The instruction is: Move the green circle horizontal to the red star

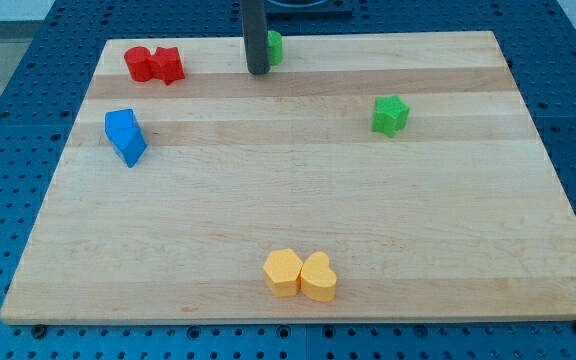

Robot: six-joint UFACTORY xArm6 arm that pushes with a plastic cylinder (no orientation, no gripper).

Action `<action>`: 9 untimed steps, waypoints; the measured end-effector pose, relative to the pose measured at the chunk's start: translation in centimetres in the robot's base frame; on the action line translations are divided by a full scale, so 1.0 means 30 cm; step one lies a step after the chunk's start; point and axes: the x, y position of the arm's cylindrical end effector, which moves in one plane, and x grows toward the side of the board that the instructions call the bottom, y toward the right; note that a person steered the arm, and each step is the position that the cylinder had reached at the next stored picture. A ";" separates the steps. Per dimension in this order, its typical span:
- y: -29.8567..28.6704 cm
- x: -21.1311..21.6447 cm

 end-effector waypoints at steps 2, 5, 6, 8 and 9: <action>0.273 -0.098; 0.087 -0.173; 0.031 -0.124; -0.066 -0.083; -0.106 -0.084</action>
